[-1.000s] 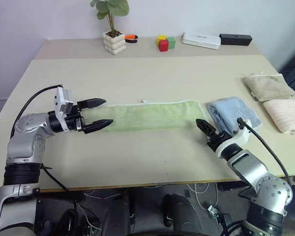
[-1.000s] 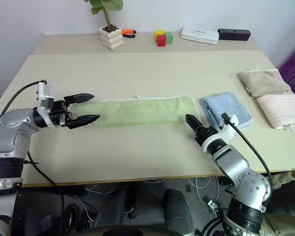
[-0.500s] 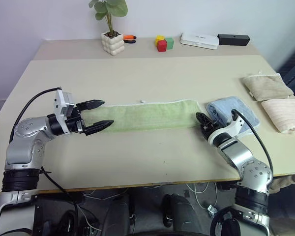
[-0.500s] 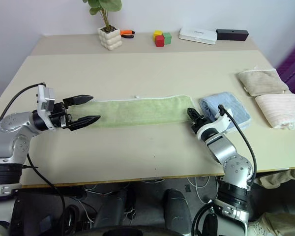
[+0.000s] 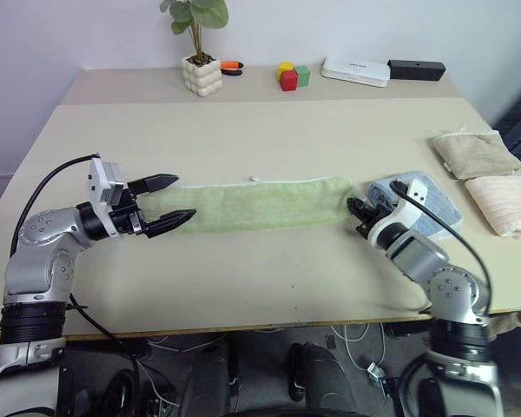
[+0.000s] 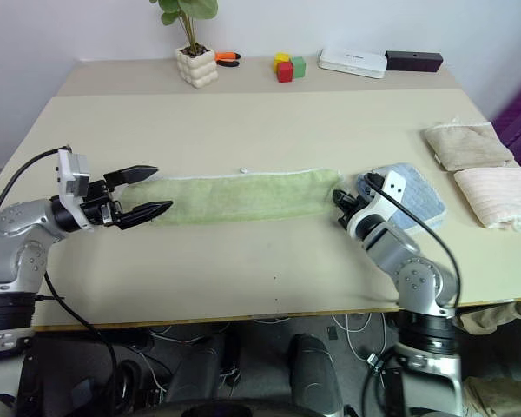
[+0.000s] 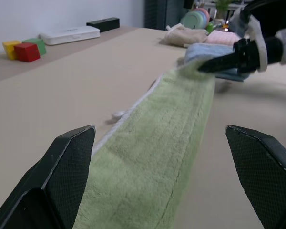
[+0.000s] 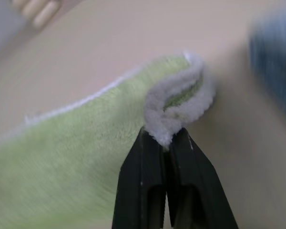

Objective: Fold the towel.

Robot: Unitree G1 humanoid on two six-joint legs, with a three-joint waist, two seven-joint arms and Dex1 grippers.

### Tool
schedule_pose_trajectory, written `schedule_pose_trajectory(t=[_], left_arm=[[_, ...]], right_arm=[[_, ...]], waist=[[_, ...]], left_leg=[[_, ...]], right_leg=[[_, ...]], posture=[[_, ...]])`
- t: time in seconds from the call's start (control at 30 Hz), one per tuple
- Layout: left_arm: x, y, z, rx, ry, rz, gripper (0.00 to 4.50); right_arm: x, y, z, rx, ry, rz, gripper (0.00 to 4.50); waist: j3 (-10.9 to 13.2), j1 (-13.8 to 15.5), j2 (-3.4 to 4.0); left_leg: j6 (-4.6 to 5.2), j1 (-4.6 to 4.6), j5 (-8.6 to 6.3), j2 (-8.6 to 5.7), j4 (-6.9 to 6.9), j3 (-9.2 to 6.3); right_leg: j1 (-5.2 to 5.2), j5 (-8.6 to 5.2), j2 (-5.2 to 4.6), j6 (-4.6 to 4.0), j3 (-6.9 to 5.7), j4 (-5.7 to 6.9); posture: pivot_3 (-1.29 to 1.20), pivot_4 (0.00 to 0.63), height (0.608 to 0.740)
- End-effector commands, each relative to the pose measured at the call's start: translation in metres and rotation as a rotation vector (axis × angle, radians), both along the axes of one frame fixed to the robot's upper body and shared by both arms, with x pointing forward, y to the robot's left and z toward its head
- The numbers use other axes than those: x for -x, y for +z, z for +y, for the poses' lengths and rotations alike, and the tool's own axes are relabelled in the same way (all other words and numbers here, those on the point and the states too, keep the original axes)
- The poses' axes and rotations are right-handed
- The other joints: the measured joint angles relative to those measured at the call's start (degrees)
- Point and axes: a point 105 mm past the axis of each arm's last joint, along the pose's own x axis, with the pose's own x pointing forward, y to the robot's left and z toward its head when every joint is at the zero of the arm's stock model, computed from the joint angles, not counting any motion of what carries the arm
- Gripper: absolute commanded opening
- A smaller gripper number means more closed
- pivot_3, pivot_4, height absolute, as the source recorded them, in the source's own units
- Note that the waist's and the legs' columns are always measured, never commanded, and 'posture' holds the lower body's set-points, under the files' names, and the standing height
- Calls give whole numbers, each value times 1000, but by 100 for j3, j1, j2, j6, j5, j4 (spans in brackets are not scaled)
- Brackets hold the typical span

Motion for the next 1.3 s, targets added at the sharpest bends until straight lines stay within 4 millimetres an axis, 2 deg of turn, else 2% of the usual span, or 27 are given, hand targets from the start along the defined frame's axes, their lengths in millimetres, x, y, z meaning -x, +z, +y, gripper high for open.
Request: schedule_pose_trajectory(t=[0.03,0.13,0.33,0.37,0.5,0.67,0.83,0.97,1.17,1.3], left_arm=[[1,11,4,7,3,-43,4500],[1,9,7,13,13,-42,4500],[0,7,7,13,20,-43,4500],[0,7,7,12,21,-47,4500],[0,10,7,14,25,-58,4500],[1,10,8,11,28,-61,4500],[4,11,10,9,44,-64,4500],[7,10,9,14,48,-63,4500],[11,10,8,23,60,-62,4500],[14,10,8,22,64,-58,4500]], right_arm=[[4,17,-2,158,80,-115,60],[11,28,-3,273,148,-188,60],[8,51,5,284,173,-285,60],[7,54,12,290,198,-294,60],[12,63,60,285,388,-332,60],[12,55,92,294,498,-328,60],[18,56,123,257,603,-337,60],[21,46,143,253,668,-310,60],[18,32,168,239,703,-257,60],[18,22,178,274,714,-238,60]], waist=[[-1,1,-3],[-1,5,-2],[0,2,-3],[0,2,-3],[0,-4,-3],[-1,16,-4],[0,-1,-4],[0,-5,-4],[-1,-12,-5],[-1,-2,-6]], left_leg=[[0,1,0,-1,-2,0],[-1,1,0,-1,-4,1],[-1,1,1,-1,-1,2],[-1,1,1,-1,-1,2],[-1,1,1,0,-2,2],[-1,-1,1,-1,-1,2],[-1,-1,1,-1,2,2],[-2,0,1,0,-2,2],[-3,0,2,-1,-1,3],[-4,-1,2,-1,-1,2]], right_leg=[[0,0,3,0,-1,0],[0,0,6,0,-1,0],[-1,1,5,1,-1,0],[-1,0,5,0,-1,0],[-1,0,5,0,-1,0],[-1,1,4,1,-1,1],[-1,1,3,1,-1,1],[-3,1,5,1,-2,2],[-2,1,4,0,-2,2],[-2,1,5,0,-2,4]], posture=[[0,150,740],[0,150,740],[0,150,740],[0,150,740],[0,150,740],[0,150,740],[0,150,740],[0,150,740],[0,150,740],[0,150,740]])
